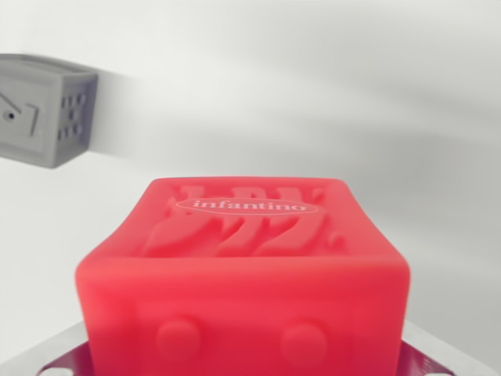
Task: Destack cube
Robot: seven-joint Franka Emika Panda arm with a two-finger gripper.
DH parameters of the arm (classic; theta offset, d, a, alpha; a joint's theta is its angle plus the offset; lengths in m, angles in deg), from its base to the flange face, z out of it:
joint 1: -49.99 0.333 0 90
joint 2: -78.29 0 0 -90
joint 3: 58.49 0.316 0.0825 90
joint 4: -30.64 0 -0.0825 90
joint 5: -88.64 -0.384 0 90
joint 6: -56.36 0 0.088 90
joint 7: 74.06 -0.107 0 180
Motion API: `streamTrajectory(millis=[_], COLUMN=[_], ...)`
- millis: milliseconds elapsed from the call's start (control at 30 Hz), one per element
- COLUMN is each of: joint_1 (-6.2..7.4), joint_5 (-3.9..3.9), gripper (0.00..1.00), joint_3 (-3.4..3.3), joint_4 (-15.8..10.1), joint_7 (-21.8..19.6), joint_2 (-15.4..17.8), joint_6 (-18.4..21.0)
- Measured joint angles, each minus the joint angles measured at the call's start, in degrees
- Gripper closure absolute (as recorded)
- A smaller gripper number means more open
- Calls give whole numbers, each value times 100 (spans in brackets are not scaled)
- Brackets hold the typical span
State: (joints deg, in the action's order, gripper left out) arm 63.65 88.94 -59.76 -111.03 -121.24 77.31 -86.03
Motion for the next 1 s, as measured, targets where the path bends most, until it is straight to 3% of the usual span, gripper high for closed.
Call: streamTrajectory(millis=[1000], joint_1=[-342], joint_5=[-5], gripper=[100], joint_3=[-371], joint_4=[-206], joint_7=[1320], joint_2=[18], joint_6=[-187])
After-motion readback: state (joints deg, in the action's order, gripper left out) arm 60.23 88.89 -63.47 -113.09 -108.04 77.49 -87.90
